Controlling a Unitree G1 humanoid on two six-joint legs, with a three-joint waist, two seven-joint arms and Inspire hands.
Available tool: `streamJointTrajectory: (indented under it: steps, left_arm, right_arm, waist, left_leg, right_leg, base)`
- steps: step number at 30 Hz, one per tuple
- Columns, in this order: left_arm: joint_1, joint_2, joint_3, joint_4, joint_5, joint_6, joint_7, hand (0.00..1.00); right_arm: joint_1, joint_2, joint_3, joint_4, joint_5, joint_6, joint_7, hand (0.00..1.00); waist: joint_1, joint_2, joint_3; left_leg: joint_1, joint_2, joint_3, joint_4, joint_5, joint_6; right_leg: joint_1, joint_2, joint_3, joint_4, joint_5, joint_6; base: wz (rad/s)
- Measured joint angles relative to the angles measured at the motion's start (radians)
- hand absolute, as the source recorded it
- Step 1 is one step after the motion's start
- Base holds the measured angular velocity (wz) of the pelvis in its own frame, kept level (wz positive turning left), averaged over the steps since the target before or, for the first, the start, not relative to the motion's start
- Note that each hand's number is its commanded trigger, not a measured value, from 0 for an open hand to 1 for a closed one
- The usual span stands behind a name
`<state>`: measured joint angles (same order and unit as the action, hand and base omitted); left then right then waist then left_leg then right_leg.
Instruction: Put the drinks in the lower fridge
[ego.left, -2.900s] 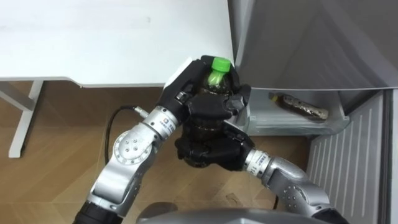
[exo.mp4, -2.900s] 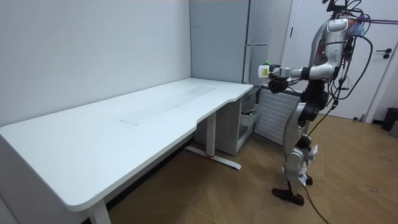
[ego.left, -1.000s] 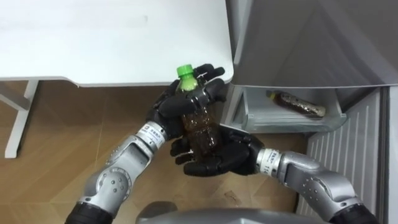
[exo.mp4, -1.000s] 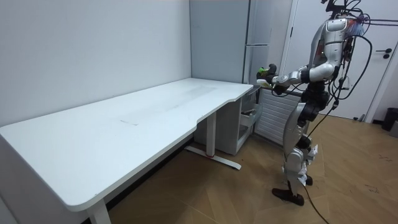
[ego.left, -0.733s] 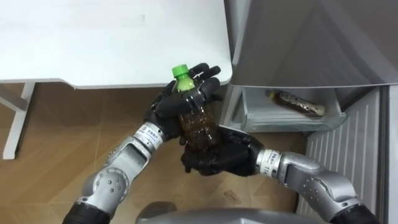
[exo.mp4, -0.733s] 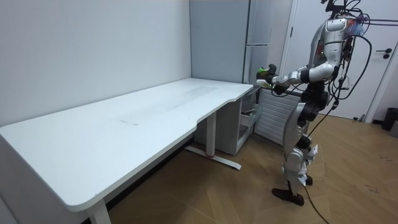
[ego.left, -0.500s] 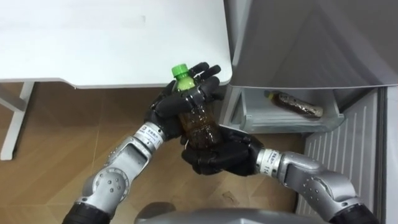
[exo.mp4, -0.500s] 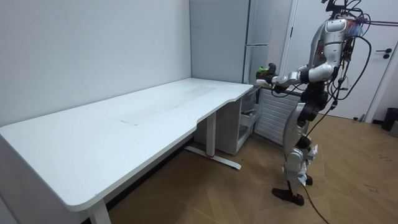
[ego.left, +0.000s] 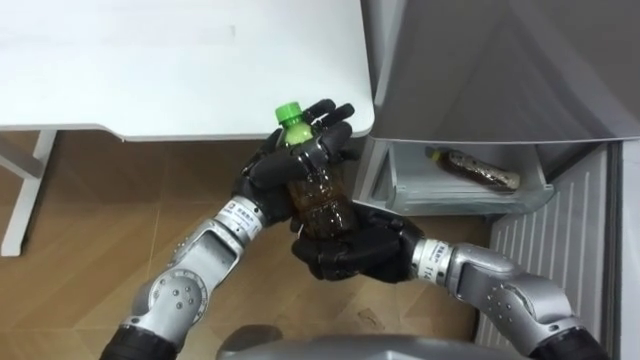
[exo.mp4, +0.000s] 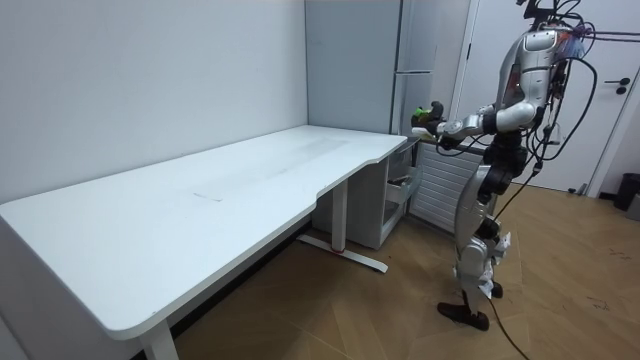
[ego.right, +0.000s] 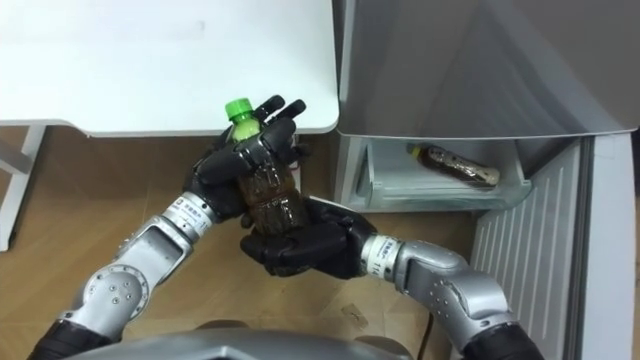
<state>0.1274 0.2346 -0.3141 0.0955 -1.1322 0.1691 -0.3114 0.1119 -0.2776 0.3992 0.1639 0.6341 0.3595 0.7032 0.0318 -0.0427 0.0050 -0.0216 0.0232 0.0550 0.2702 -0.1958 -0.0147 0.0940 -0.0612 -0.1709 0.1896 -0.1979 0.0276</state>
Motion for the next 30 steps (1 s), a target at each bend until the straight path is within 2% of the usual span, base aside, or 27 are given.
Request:
streamJointTrajectory:
  steps: [4,7,9,14,16,20,27,30]
  left_arm:
    - [0.0,0.011,0.0,0.0,0.0,0.001,-0.005,0.0]
    - [0.0,0.013,0.0,0.007,0.0,0.008,-0.015,0.03]
    - [0.0,0.013,0.0,0.016,0.0,0.012,-0.028,1.0]
    - [0.006,0.018,0.004,0.025,0.01,0.028,-0.056,1.0]
    - [0.005,0.008,0.012,0.031,0.044,0.038,-0.08,1.0]
    - [0.004,-0.019,0.037,0.044,0.091,0.055,-0.105,1.0]
    - [0.002,-0.023,0.05,0.047,0.105,0.072,-0.112,1.0]
    - [0.002,-0.027,0.055,0.047,0.123,0.073,-0.119,1.0]
  right_arm:
    - [0.0,-0.001,0.0,-0.001,0.0,0.001,0.0,1.0]
    - [0.008,-0.002,-0.001,-0.003,0.0,0.002,0.002,1.0]
    - [0.018,-0.001,-0.004,-0.01,-0.007,0.002,-0.001,1.0]
    - [0.042,0.001,-0.014,-0.022,-0.024,0.002,0.001,1.0]
    - [0.055,0.004,-0.032,-0.025,-0.04,0.002,0.014,1.0]
    - [0.07,0.012,-0.043,-0.026,-0.046,0.002,0.013,1.0]
    - [0.077,0.022,-0.047,-0.028,-0.047,0.012,0.008,1.0]
    - [0.083,0.027,-0.05,-0.029,-0.047,0.012,0.004,1.0]
  waist:
    - [0.0,0.012,0.0071]
    - [0.0,0.015,0.0056]
    - [0.001,0.014,0.0051]
    - [0.003,0.007,0.0005]
    - [0.005,-0.001,-0.0033]
    - [0.003,-0.007,-0.0055]
    - [0.001,-0.008,-0.0059]
    - [0.002,-0.012,-0.0087]
  left_leg:
    - [0.01,0.0,0.0,-0.004,-0.001,0.0]
    - [0.018,0.0,-0.001,-0.016,-0.001,0.0]
    - [0.019,0.0,-0.001,-0.016,-0.001,0.0]
    - [0.028,0.0,0.001,-0.014,-0.001,0.001]
    - [0.039,0.0,0.0,-0.015,-0.001,0.0]
    - [0.053,-0.001,-0.001,-0.015,-0.001,0.0]
    - [0.064,-0.001,-0.001,-0.015,-0.001,0.0]
    - [0.071,-0.001,0.0,-0.017,-0.001,0.0]
  right_leg:
    - [0.007,0.0,0.0,0.001,0.0,0.0]
    - [0.013,0.0,-0.001,0.002,0.0,0.0]
    - [0.013,0.0,-0.001,0.002,0.0,0.0]
    - [0.018,0.0,0.001,0.0,0.0,0.0]
    - [0.028,0.0,0.0,-0.004,0.0,0.0]
    - [0.046,0.0,-0.002,-0.005,0.0,0.0]
    - [0.053,0.0,-0.001,-0.005,0.0,0.0]
    - [0.063,0.002,0.005,-0.022,-0.001,0.001]
  base:
    - [0.0]
    - [0.0]
    - [0.0]
    - [0.0]
    - [0.0]
    - [0.0]
    - [0.0]
    - [0.0]
